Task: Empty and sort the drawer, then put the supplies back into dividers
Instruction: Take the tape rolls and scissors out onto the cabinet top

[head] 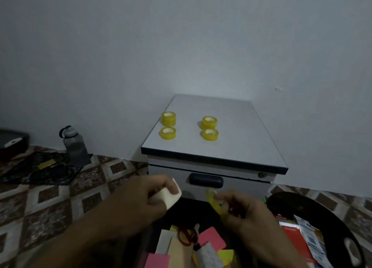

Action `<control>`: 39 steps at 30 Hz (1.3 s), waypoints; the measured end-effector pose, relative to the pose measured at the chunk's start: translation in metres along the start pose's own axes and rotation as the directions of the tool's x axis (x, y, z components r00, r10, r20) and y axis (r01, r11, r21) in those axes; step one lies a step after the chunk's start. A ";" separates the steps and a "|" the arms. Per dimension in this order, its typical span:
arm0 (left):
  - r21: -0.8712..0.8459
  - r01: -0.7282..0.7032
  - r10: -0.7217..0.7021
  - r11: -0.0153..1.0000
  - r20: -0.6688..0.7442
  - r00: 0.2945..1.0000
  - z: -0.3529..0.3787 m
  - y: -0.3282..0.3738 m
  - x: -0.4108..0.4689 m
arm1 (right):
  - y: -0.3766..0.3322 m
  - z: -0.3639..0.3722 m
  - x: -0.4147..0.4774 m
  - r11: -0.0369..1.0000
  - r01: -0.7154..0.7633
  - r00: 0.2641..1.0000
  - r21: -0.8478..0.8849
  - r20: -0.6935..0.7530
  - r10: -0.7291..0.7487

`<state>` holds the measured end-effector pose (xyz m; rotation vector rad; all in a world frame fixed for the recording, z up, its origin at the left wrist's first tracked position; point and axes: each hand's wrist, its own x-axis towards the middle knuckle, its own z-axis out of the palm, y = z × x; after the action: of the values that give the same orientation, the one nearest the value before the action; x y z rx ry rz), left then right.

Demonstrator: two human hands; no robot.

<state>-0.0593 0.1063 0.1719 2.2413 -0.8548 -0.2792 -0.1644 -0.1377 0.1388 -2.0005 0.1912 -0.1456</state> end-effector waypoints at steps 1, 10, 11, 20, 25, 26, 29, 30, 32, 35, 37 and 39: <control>0.005 -0.027 0.027 1.000 -0.034 0.999 -0.015 0.009 0.005 | -0.015 -0.009 0.004 0.999 0.052 0.998 -0.013 -0.017 -0.052; 0.142 -0.199 0.234 0.970 -0.298 0.925 -0.112 0.028 0.144 | -0.085 -0.075 0.144 0.920 0.286 0.932 -0.269 -0.144 -0.332; 0.158 -0.183 0.226 0.970 -0.319 0.921 -0.117 0.023 0.167 | -0.087 -0.080 0.166 0.921 0.277 0.932 -0.274 -0.157 -0.327; 0.243 -0.021 0.061 0.970 -0.156 0.986 -0.117 -0.047 0.330 | -0.078 -0.077 0.331 0.889 0.126 0.976 -0.439 -0.108 -0.191; 0.321 -0.013 0.011 0.947 0.008 1.000 -0.108 -0.060 0.360 | -0.057 -0.067 0.368 0.864 0.082 0.994 -0.497 -0.023 -0.108; 0.324 -0.020 0.004 0.946 0.047 0.999 -0.108 -0.058 0.361 | -0.054 -0.065 0.370 0.860 0.077 0.995 -0.504 -0.011 -0.096; 0.324 -0.022 -0.018 0.946 0.119 0.993 -0.107 -0.051 0.359 | -0.048 -0.063 0.370 0.869 0.063 0.998 -0.491 0.040 -0.050; 0.331 -0.023 -0.023 0.943 0.133 0.991 -0.107 -0.050 0.358 | -0.047 -0.063 0.369 0.877 0.056 0.998 -0.478 0.057 -0.033; 0.339 -0.031 -0.024 0.940 0.156 0.987 -0.106 -0.049 0.355 | -0.045 -0.063 0.366 0.889 0.043 0.997 -0.456 0.072 -0.011; 0.253 0.000 -0.037 0.968 0.143 0.989 -0.104 -0.051 0.350 | -0.042 -0.062 0.361 0.903 0.031 0.998 -0.428 0.064 -0.004; 0.211 0.013 -0.042 0.977 0.134 0.990 -0.103 -0.051 0.346 | -0.042 -0.061 0.357 0.909 0.031 0.998 -0.417 0.057 -0.008; 0.183 0.018 -0.044 0.983 0.136 0.990 -0.102 -0.050 0.342 | -0.042 -0.061 0.354 0.914 0.022 0.999 -0.405 0.049 -0.003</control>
<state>0.2680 -0.0347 0.2276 2.4285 -0.9525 -0.3908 0.1733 -0.2451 0.2083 -2.4185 0.1893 -0.0693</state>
